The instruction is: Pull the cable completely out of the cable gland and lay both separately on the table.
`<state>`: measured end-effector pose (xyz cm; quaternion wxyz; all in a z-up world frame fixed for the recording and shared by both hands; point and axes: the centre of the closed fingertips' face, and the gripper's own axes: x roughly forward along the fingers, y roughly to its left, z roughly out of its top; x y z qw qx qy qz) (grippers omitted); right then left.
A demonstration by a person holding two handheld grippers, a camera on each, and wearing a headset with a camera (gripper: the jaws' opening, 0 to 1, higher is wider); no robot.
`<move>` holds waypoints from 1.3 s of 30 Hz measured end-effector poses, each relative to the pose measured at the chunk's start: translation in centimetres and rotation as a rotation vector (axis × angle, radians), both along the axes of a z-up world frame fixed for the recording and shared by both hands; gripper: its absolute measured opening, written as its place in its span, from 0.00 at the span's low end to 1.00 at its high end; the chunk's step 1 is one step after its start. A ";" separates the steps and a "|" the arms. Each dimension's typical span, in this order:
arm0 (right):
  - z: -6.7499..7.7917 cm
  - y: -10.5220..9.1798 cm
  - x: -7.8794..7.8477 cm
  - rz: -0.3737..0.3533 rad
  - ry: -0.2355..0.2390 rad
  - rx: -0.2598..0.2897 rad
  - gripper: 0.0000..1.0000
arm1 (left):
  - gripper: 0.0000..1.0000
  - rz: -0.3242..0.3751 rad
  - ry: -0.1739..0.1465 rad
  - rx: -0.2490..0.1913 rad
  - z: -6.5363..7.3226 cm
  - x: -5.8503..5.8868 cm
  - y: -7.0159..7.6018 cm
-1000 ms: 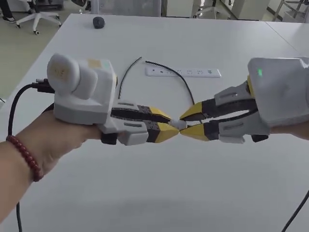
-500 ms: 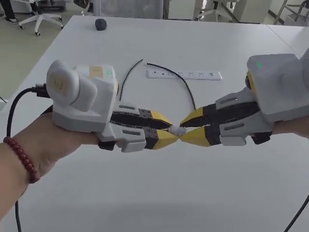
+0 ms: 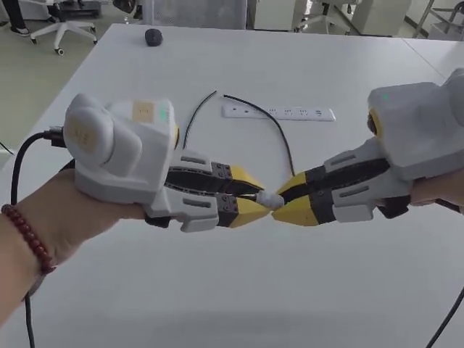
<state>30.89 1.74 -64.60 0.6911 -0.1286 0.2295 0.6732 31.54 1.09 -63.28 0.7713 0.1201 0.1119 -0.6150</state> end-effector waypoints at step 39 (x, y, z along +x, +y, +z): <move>-0.1 0.2 1.7 0.069 -0.515 -0.161 0.07 | 0.16 0.149 0.261 -0.070 -0.8 2.0 0.4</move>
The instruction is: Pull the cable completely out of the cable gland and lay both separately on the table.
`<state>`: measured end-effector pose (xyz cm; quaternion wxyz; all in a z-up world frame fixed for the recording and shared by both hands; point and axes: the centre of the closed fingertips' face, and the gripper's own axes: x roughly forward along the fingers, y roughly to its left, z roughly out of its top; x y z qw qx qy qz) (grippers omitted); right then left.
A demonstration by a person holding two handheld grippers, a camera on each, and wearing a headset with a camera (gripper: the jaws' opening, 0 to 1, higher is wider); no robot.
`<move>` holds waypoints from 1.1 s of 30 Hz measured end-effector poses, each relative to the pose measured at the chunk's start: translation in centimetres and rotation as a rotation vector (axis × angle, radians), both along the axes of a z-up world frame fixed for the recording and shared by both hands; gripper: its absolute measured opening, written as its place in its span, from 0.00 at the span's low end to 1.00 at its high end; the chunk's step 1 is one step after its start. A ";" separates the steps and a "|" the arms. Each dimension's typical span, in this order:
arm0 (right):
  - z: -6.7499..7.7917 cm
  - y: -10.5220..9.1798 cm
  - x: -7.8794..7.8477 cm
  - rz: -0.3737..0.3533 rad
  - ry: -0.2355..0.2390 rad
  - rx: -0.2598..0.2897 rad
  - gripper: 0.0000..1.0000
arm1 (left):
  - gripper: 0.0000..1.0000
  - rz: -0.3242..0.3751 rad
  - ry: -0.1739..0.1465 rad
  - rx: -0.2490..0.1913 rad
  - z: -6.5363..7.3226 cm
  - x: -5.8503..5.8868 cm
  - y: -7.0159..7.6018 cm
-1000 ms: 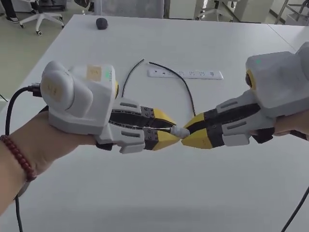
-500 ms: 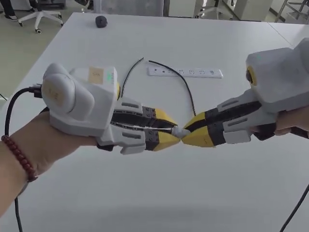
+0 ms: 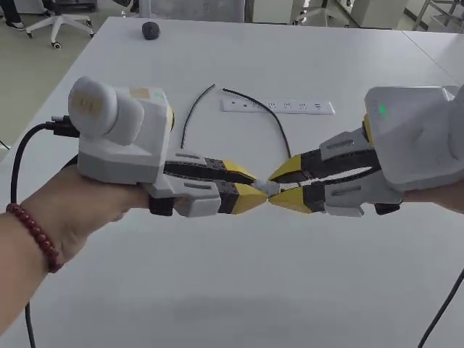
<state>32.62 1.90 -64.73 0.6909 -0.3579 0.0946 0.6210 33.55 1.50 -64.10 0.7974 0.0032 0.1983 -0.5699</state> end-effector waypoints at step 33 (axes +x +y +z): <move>0.2 -0.8 -0.3 -0.016 0.027 -0.022 0.00 | 0.16 -0.026 -0.096 0.045 0.4 -0.7 0.4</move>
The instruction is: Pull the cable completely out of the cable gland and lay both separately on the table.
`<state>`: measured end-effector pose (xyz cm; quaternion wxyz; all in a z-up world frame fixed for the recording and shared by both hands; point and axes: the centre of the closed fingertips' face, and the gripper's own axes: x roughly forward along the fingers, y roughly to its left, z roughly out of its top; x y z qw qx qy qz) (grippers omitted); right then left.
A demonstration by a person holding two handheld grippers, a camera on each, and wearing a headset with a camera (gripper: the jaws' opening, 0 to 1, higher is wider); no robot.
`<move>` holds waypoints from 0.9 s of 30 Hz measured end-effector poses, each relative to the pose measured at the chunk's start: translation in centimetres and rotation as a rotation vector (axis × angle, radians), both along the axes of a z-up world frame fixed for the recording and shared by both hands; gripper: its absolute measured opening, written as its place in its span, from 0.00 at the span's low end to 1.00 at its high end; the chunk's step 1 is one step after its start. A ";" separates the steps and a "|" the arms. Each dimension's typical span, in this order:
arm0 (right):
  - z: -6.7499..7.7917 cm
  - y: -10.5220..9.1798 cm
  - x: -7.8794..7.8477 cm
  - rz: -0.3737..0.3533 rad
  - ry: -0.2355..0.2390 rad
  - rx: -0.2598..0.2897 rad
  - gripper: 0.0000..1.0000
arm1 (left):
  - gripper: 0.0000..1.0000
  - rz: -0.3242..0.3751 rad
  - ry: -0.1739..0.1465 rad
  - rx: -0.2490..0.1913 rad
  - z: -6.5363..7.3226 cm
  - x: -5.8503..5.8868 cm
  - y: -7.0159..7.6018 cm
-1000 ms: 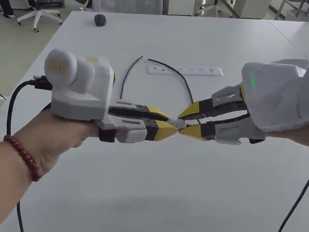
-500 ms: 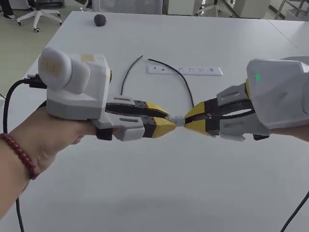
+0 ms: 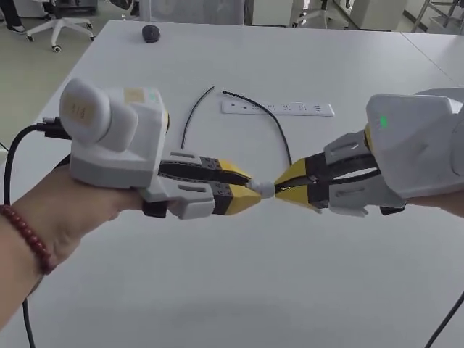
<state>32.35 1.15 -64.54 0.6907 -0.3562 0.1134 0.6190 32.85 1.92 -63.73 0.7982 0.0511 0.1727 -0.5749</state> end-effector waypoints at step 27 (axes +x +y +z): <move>-2.2 -2.2 -0.2 -0.072 0.034 -0.064 0.00 | 0.16 -0.047 -0.055 0.023 0.0 -0.8 0.1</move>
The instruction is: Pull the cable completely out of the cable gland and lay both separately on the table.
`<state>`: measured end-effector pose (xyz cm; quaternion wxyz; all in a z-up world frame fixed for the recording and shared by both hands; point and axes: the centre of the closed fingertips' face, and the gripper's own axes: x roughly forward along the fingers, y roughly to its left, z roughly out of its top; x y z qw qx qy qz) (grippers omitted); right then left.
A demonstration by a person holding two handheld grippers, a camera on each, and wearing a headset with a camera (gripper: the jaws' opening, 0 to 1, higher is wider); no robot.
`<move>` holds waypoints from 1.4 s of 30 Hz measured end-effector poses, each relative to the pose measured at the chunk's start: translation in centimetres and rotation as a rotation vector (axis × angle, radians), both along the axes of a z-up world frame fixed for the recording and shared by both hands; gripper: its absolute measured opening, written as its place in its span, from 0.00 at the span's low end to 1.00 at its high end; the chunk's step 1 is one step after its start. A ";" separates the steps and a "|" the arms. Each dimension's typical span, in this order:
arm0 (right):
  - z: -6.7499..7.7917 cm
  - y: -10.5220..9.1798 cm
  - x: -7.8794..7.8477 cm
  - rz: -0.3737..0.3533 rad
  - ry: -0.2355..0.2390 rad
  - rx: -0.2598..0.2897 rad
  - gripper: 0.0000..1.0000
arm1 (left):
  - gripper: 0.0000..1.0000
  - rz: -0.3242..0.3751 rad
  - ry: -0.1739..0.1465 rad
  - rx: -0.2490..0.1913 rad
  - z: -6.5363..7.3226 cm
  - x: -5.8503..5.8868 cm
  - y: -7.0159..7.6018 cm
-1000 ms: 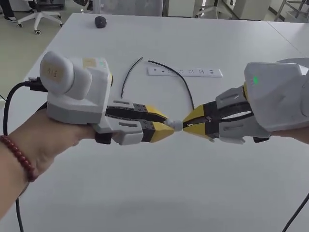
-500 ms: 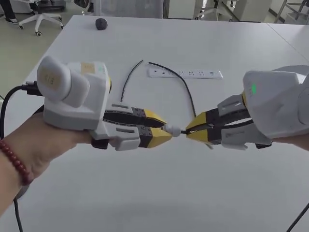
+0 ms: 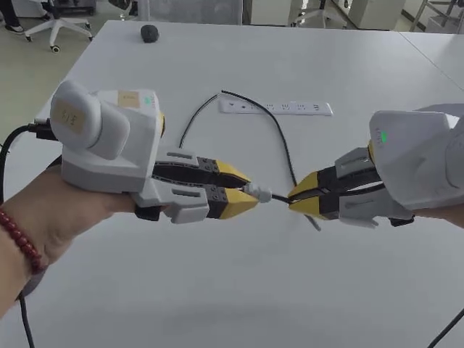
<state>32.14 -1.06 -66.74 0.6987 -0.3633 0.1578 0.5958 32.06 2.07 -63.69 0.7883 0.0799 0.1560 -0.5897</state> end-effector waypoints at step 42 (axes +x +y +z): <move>-3.8 -3.5 0.4 -0.086 0.097 -0.102 0.00 | 0.16 -0.022 -0.018 0.023 -0.8 0.2 0.6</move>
